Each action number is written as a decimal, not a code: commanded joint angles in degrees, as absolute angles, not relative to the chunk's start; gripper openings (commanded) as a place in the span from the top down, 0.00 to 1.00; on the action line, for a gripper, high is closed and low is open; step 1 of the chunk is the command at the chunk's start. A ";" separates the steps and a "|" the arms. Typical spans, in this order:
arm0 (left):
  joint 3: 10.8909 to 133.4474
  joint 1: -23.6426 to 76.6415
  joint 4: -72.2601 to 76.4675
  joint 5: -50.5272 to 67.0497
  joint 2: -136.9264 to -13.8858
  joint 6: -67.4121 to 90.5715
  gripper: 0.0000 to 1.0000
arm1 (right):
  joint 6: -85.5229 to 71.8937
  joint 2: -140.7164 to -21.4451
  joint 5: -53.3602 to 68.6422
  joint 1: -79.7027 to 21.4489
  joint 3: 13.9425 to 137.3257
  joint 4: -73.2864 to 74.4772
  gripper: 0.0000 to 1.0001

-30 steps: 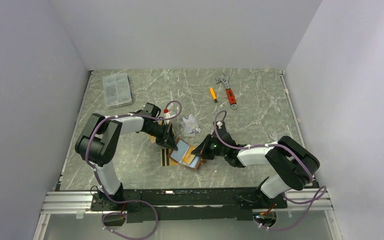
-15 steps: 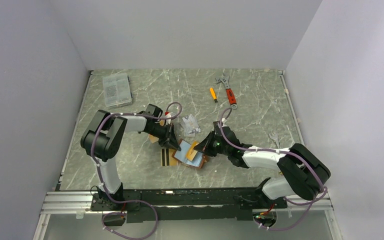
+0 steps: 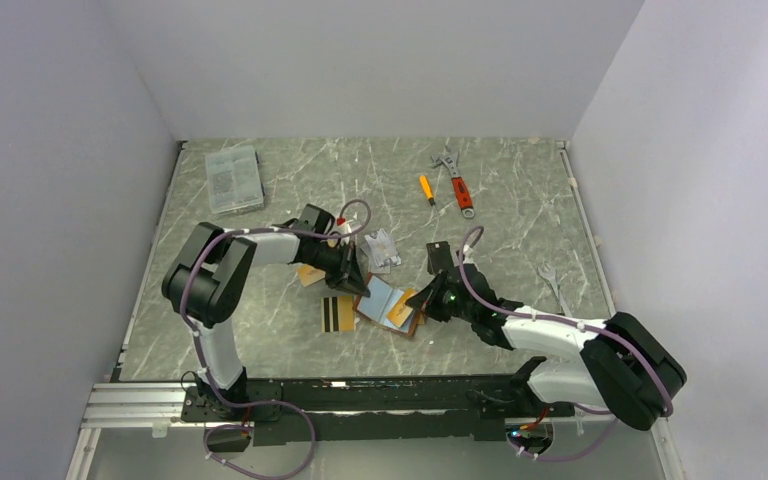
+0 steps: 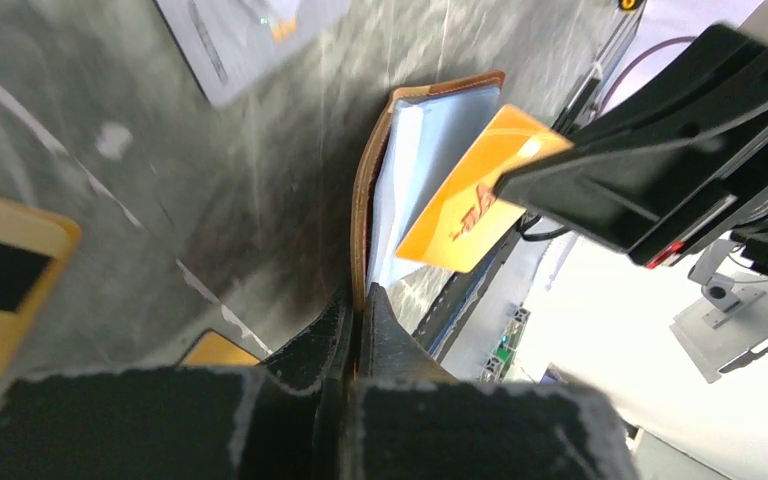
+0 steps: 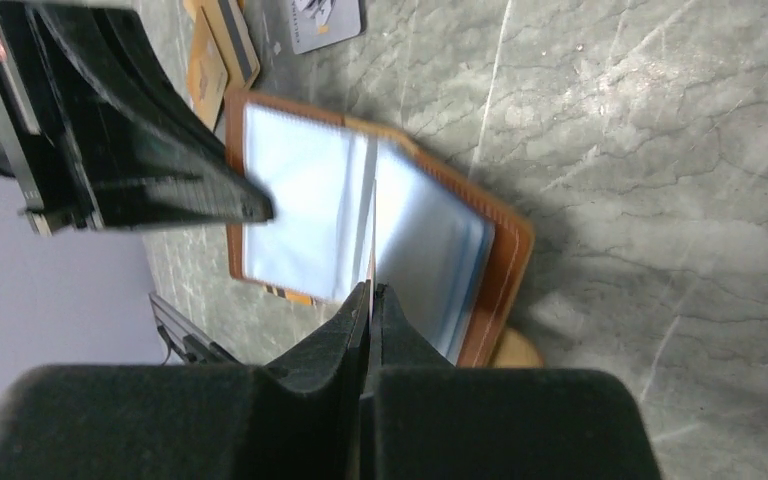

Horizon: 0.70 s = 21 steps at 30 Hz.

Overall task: Put the credit cards into the card holder
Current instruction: Insert the credit card into the card holder.

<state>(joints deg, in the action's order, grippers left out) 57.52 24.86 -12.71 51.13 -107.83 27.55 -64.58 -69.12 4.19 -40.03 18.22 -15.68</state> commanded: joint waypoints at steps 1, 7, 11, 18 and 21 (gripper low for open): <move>53.83 26.63 -9.67 48.81 -102.89 29.53 1.00 | -64.51 -68.52 1.35 -39.54 17.65 -20.69 1.00; 51.96 28.60 -8.62 46.45 -101.93 30.44 0.96 | -66.84 -72.16 2.25 -39.47 16.68 -25.88 1.00; 51.88 28.66 -9.08 44.64 -102.21 29.87 0.95 | -68.54 -75.43 4.51 -39.51 15.81 -27.98 1.00; 51.28 28.91 -8.71 43.70 -101.45 29.75 0.94 | -69.96 -77.07 4.94 -39.84 14.52 -29.26 1.00; 51.40 29.18 -8.72 43.63 -101.26 29.64 0.93 | -70.10 -77.39 4.73 -40.55 14.82 -28.16 1.00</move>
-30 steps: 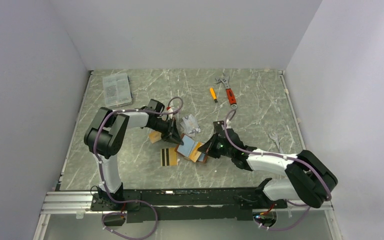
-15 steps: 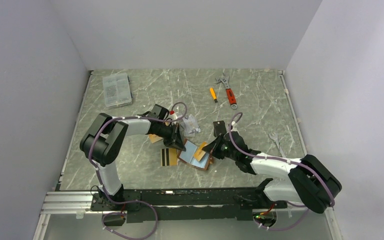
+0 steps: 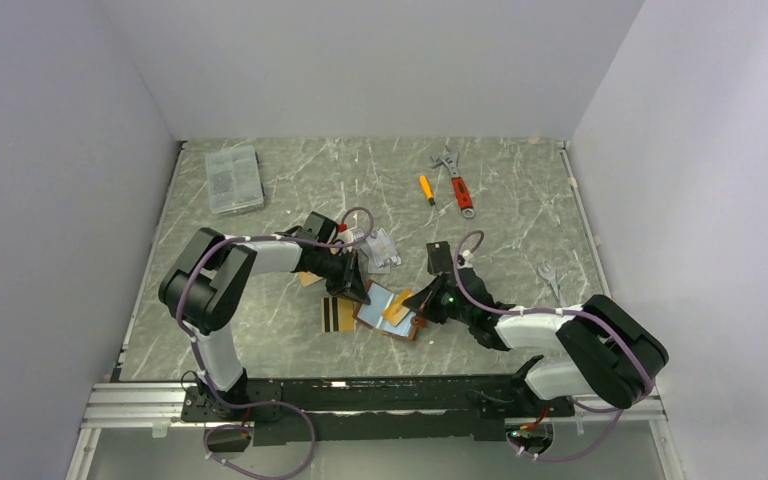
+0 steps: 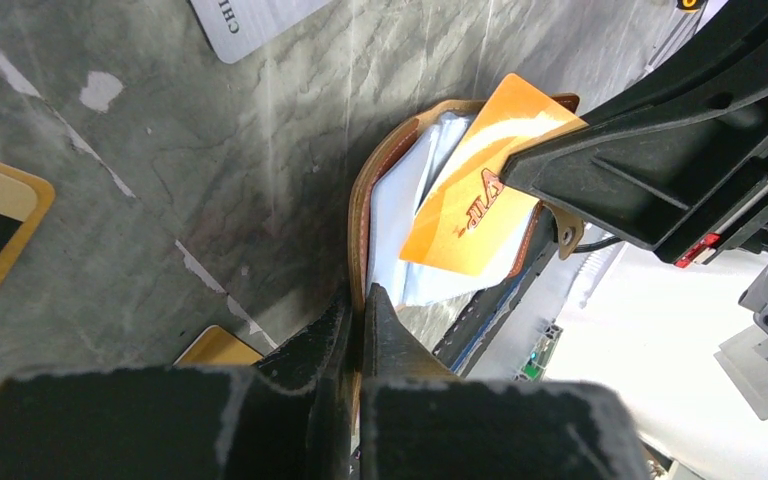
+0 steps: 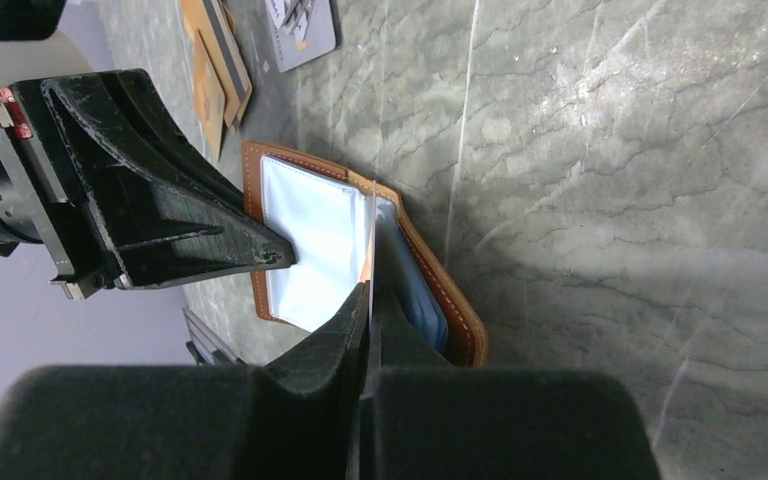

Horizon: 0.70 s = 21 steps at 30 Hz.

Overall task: Put the credit cards into the card holder
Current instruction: Insert the credit card into the card holder.

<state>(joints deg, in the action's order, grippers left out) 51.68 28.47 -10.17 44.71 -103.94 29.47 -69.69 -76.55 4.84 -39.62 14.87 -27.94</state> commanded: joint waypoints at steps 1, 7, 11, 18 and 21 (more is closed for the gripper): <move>51.46 29.30 -8.75 43.61 -101.28 29.55 0.93 | -70.06 -77.75 4.89 -40.86 15.17 -27.99 1.00; 51.69 29.71 -9.05 43.58 -100.98 29.51 0.91 | -69.68 -80.64 6.39 -41.85 16.59 -28.55 1.00; 51.74 29.85 -8.99 43.45 -101.12 29.55 0.88 | -69.59 -83.24 7.55 -42.14 17.67 -28.52 1.00; 52.06 29.97 -9.51 43.09 -100.99 29.21 0.80 | -68.77 -84.64 8.27 -42.17 18.76 -27.05 1.00; 52.58 29.91 -10.29 42.52 -100.99 28.61 0.76 | -68.52 -85.17 9.47 -42.07 18.80 -26.90 1.00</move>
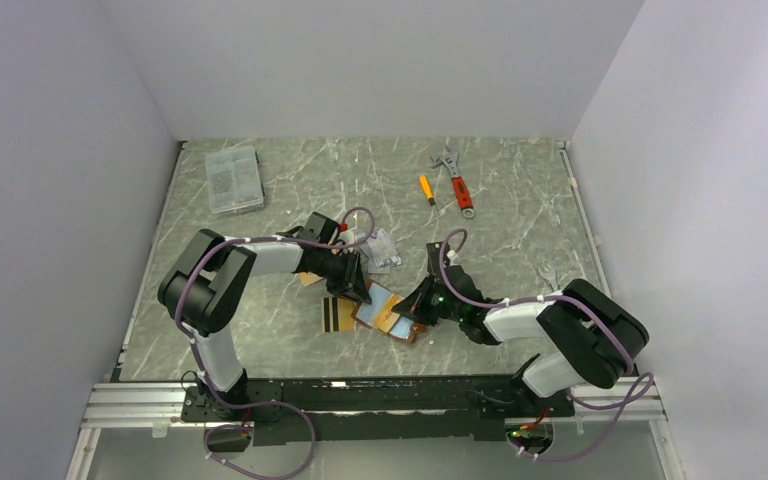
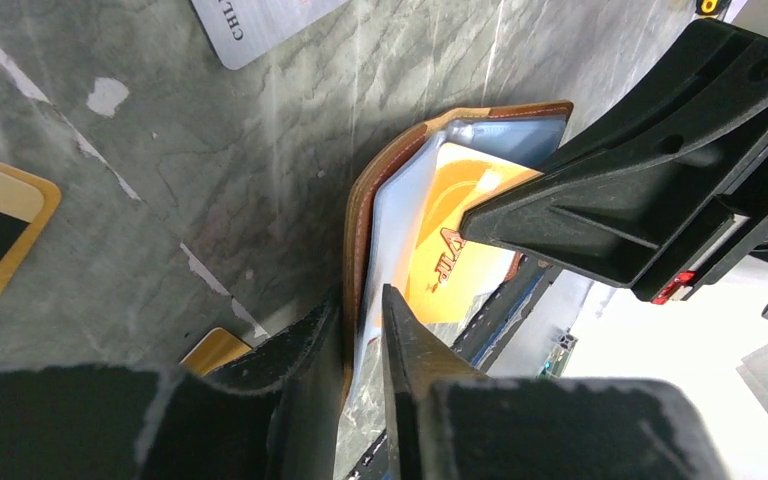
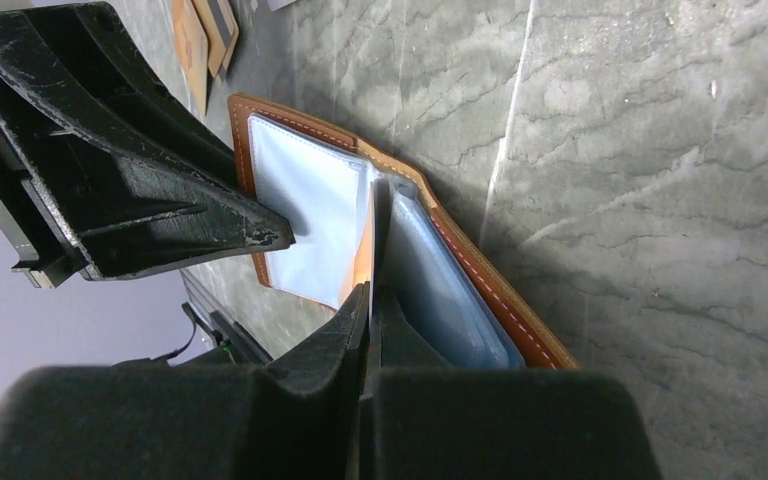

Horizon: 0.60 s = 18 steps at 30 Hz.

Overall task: Put the credit cards into the card holder
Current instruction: Insert the credit card into the card holder.

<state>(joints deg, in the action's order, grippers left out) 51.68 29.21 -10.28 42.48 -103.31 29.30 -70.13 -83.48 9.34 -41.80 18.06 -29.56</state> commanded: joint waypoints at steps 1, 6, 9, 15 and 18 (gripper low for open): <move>52.64 29.93 -10.62 42.30 -100.93 28.42 0.75 | -68.43 -85.40 9.71 -41.90 18.84 -26.47 1.00; 52.98 29.96 -11.20 41.69 -100.89 27.68 0.74 | -66.82 -88.20 13.33 -39.90 18.81 -28.50 1.00; 53.39 30.12 -12.12 41.45 -100.65 26.97 0.75 | -64.38 -90.34 15.88 -38.38 19.03 -30.14 1.00; 54.06 30.38 -12.75 41.19 -100.63 26.20 0.76 | -60.17 -92.57 18.97 -36.46 19.94 -29.65 1.00; 54.54 30.65 -13.11 41.04 -100.72 25.94 0.76 | -59.40 -93.18 20.50 -35.40 19.70 -29.83 1.00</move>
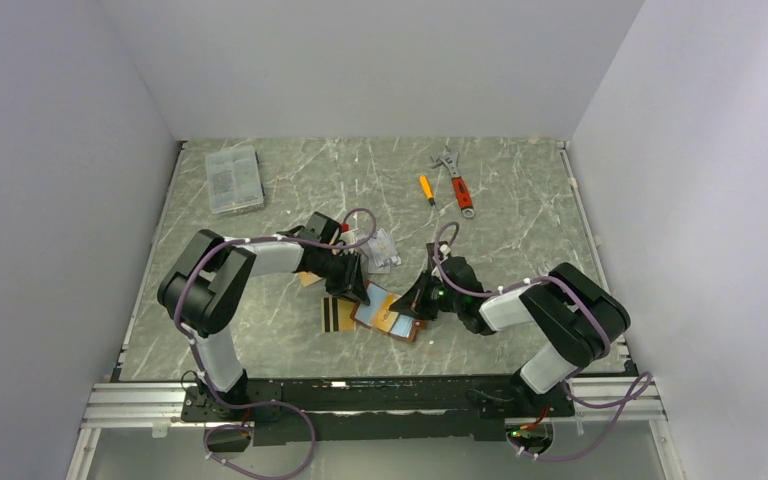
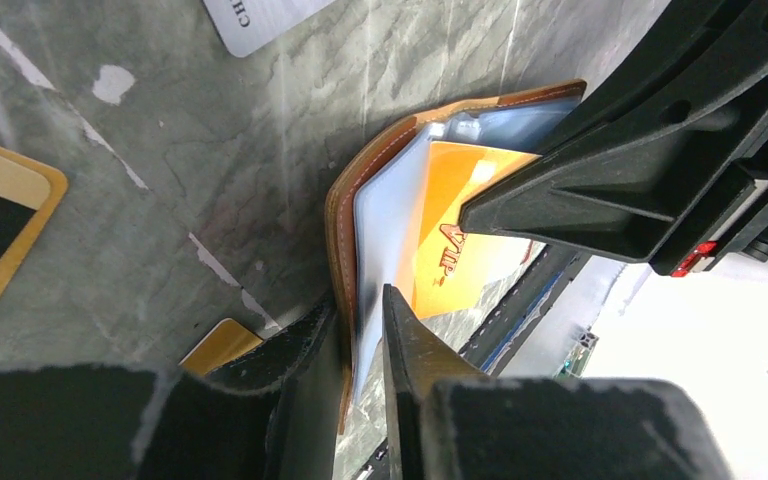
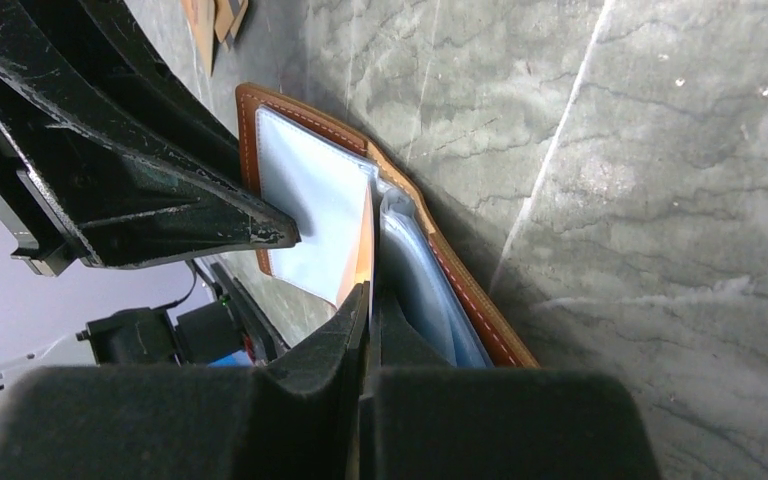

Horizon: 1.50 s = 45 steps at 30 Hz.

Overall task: Put the credit cards into the card holder
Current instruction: Insert the credit card into the card holder.

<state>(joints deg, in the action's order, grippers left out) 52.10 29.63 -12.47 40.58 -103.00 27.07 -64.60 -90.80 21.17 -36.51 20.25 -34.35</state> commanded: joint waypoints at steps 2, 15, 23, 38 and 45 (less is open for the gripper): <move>54.76 30.96 -13.20 41.04 -100.80 25.78 0.76 | -58.67 -93.76 21.31 -34.58 19.90 -29.64 1.00; 55.81 31.99 -13.72 41.34 -101.08 25.06 0.77 | -58.75 -95.58 21.29 -34.06 21.94 -29.57 0.97; 55.79 31.88 -14.26 40.62 -101.07 24.71 0.78 | -59.10 -90.49 17.83 -34.67 20.41 -23.01 0.70; 55.58 31.30 -14.42 40.43 -100.86 24.87 0.79 | -57.83 -86.26 19.46 -35.20 21.82 -18.00 0.63; 55.70 31.30 -14.58 40.41 -100.81 24.79 0.79 | -56.07 -84.75 20.23 -35.24 24.30 -12.32 0.62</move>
